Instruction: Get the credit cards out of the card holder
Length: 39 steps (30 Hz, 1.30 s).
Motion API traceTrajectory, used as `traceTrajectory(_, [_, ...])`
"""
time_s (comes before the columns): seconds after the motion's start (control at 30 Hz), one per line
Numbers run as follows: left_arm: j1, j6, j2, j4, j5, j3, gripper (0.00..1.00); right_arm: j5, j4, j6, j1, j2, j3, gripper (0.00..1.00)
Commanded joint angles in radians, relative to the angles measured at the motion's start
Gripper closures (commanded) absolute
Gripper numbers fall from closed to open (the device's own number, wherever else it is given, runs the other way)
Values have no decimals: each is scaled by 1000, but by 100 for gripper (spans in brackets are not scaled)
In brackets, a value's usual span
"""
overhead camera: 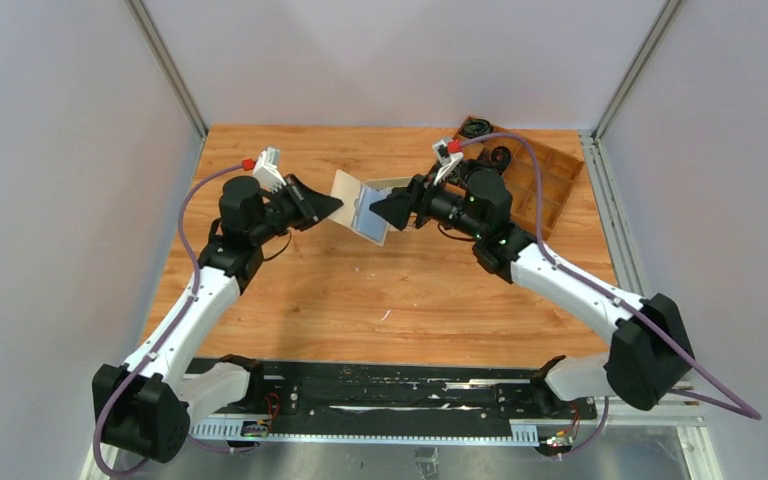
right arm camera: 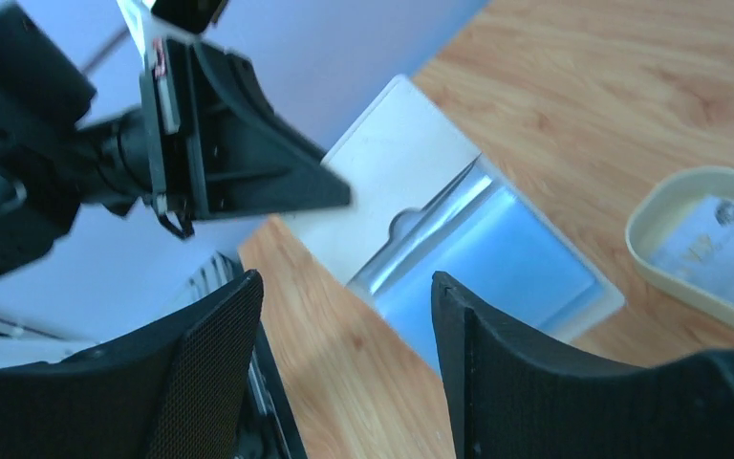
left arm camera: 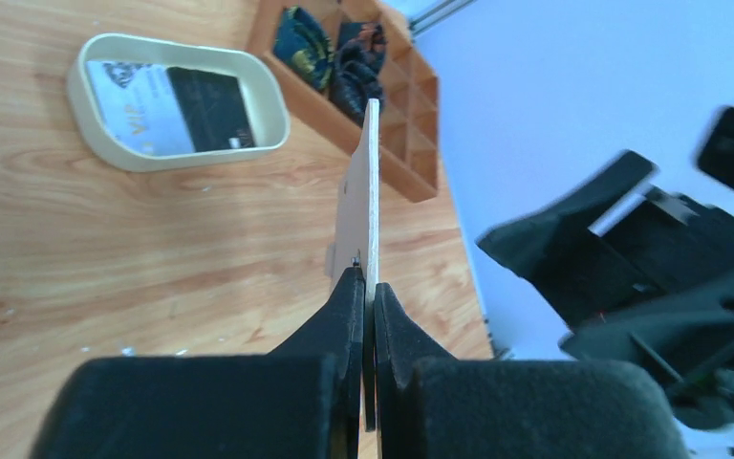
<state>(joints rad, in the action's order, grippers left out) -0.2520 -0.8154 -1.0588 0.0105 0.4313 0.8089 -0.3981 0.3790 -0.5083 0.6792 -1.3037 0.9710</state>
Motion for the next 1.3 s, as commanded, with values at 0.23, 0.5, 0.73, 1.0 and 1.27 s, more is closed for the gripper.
traceTrajectory(0.23, [3,-169,35,130,65,89,100,-226,816,-732,-160,-262,14,32])
traceTrajectory(0.5, [3,-164,31,131,62,110,100,-267,991,-888,-149,-367,36,32])
traceTrajectory(0.73, [4,-145,15,131,55,127,100,-286,948,-876,-124,-376,50,32])
traceTrajectory(1.0, [4,-131,-9,132,57,160,100,-289,935,-890,-88,-418,81,35])
traceTrajectory(1.27, [3,-131,-22,131,76,176,100,-281,942,-911,-81,-446,100,37])
